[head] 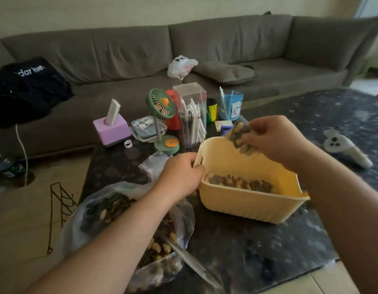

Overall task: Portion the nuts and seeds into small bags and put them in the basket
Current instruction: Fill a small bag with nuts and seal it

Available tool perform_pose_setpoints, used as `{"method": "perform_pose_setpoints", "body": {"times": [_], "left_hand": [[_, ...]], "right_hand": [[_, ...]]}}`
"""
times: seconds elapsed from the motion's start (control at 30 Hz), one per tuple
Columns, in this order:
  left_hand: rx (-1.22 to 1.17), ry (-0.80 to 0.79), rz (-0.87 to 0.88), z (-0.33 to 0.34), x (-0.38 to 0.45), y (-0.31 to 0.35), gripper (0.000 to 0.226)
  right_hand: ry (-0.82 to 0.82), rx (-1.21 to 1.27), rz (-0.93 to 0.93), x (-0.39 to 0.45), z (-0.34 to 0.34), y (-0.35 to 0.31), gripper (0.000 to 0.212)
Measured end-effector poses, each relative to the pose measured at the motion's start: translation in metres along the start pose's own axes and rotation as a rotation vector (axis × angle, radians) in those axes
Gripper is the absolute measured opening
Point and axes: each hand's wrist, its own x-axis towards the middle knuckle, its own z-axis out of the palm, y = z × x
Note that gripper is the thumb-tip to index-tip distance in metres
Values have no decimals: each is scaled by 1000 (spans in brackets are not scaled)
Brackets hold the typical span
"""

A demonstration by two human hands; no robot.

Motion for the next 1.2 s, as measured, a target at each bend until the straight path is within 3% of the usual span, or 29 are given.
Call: {"method": "perform_pose_setpoints", "body": {"times": [0.3,0.4,0.67,0.83,0.93,1.0,1.07,1.2], "left_hand": [[-56,214,241,14,-43,-25,27],[-50,246,299,17,-51,-30,33],[9,281,348,20,-51,-38,31],[5,274,323,22,-52,-42,37],[-81,278,286,23,-53,-42,57],[-114,281,294,23,-52,-42,67],[-110,282,309,23,-51,-43,65],[-131,271,327,25,-52,-46,58]], "right_hand": [[-172,-437,-140,-11,-19,-10,26],[-320,-569,-170,-20,-15,-16,25],[-603,-559,-184,-30,69,4,28],[-561,-712,-295,-30,83,7,34],[-482,-725,-397,-28,74,4,30],[-550,-696,-405,-29,74,4,29],[-620,-703,-407,-31,81,8,29],[-600,-720,-409,-28,88,15,34]]}}
